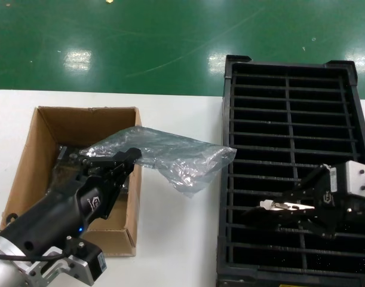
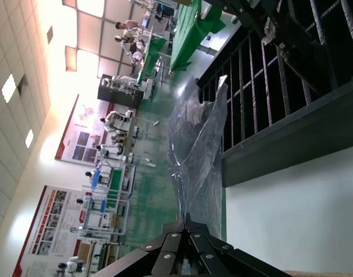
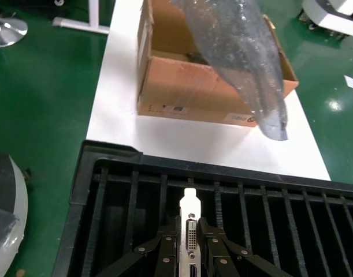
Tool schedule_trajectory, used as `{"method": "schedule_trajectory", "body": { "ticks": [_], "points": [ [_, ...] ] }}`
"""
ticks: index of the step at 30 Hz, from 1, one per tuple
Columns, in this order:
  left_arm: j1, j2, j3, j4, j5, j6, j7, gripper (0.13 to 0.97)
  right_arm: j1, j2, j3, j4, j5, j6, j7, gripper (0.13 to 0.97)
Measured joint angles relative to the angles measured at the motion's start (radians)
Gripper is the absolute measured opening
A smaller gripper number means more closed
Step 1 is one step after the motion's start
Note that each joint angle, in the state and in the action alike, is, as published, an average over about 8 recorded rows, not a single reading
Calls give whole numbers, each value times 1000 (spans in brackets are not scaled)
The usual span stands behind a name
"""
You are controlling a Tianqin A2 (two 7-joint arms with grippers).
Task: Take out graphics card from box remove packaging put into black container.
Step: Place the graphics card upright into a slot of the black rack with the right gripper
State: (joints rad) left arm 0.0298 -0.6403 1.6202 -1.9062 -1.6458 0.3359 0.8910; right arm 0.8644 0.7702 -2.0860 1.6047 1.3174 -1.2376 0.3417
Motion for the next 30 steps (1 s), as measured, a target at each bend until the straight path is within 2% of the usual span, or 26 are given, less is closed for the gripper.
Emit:
{"method": "schedule_trajectory", "body": {
  "ticks": [6,15,23,24,30],
  "points": [
    [0,0,0,0,0,0,0,140,11,-32,-20,-31,-26,1,-29,186],
    [0,0,0,0,0,0,0,140,1,-69,-19,-48,-40,37,-43,244],
    [0,0,0,0,0,0,0,140,-46,-64,34,-11,-29,111,-24,364],
    [0,0,0,0,0,0,0,140,-61,-63,48,-2,-30,132,-14,364],
    [0,0,0,0,0,0,0,140,-197,-101,182,52,-103,318,106,503]
  ]
}}
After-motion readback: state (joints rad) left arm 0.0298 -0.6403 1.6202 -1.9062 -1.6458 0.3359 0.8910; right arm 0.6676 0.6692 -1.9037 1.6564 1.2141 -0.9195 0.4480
